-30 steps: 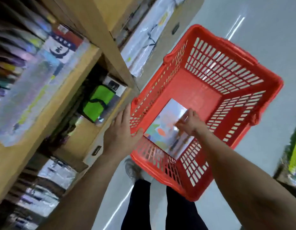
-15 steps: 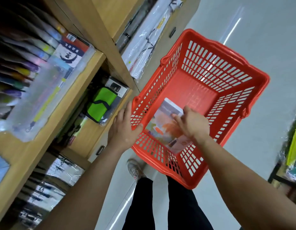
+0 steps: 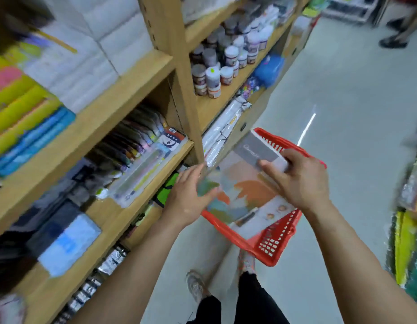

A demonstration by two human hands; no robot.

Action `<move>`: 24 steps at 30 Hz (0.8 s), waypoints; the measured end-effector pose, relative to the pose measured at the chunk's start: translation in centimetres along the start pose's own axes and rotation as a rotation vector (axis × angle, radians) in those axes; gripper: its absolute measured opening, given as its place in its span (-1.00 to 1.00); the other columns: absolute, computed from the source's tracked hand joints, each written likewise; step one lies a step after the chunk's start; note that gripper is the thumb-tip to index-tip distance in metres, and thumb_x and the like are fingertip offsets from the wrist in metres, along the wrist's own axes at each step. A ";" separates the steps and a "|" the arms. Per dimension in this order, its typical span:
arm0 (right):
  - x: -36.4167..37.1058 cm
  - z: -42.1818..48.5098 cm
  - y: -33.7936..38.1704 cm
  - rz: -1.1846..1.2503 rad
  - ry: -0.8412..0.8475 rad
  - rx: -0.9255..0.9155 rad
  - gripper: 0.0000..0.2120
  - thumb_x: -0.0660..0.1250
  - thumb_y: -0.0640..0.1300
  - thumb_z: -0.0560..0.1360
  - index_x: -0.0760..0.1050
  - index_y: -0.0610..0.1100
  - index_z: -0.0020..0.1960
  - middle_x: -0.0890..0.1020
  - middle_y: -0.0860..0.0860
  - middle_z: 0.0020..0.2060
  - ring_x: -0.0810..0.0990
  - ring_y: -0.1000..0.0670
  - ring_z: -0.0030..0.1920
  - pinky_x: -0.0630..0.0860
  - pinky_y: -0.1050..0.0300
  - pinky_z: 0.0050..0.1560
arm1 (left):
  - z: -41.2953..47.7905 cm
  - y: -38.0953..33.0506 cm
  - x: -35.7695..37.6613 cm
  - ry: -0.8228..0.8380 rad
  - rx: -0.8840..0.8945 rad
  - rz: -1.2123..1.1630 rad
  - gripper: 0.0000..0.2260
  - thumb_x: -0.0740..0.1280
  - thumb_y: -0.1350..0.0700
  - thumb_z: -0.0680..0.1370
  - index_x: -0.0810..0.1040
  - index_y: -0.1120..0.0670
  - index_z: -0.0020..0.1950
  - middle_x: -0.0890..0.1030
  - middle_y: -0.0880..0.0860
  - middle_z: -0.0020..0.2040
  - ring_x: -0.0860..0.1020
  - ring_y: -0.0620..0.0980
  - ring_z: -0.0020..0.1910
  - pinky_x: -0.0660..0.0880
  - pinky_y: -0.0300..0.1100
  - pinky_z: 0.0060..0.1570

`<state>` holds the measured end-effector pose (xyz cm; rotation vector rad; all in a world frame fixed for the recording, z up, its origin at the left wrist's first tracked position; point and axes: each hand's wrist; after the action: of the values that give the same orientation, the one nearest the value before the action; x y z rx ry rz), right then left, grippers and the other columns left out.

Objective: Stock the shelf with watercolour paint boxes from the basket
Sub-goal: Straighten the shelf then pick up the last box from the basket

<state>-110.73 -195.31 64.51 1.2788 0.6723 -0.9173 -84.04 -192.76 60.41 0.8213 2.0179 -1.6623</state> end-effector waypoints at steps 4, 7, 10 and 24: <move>-4.6 1.0 8.8 0.140 0.042 -0.201 -0.51 0.24 0.51 0.38 0.55 0.09 -0.17 0.66 0.02 -0.39 0.68 -0.19 -0.24 0.45 0.04 -0.31 | -6.9 -3.4 -7.5 -0.142 0.017 -0.105 -0.52 0.36 -0.36 0.37 0.49 -0.10 0.15 0.70 -0.13 -0.06 0.67 0.01 -0.02 0.58 0.01 0.00; -6.2 1.2 15.7 0.215 0.157 -0.354 -0.62 0.22 0.54 0.34 0.48 0.25 -0.25 0.60 0.10 -0.41 0.64 -0.10 -0.25 0.43 0.05 -0.34 | -13.2 -3.4 -12.0 -0.370 -0.017 -0.089 -0.62 0.33 -0.38 0.37 0.48 -0.17 0.03 0.70 -0.14 -0.09 0.67 0.00 -0.05 0.58 0.00 -0.07; -6.2 -0.2 22.1 0.296 0.137 -0.530 -0.49 0.27 0.50 0.36 0.64 0.12 -0.03 0.72 0.04 -0.19 0.70 -0.08 -0.13 0.56 -0.03 -0.21 | -19.6 -2.6 -15.1 -0.604 -0.103 -0.108 -0.71 0.41 -0.29 0.42 0.48 -0.16 -0.02 0.70 -0.15 -0.16 0.67 -0.11 -0.14 0.58 -0.13 -0.19; 3.0 -19.5 43.8 0.449 0.670 -0.878 -0.14 0.29 0.16 0.63 -0.17 0.01 0.71 0.27 -0.06 0.60 0.46 -0.17 0.44 0.55 -0.08 0.19 | -40.8 7.6 -24.7 -1.358 -0.392 -0.385 -0.41 0.54 -0.03 0.48 0.35 0.07 0.38 0.60 0.09 0.25 0.62 0.15 0.23 0.53 0.18 0.26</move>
<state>-70.05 -175.22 80.23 0.8380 1.0868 0.2267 -58.05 -156.65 79.28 -0.7423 1.3556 -1.2575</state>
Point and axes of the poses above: each hand's wrist, its own z-axis towards the middle knuckle, its own x-axis out of the palm, y = z × x
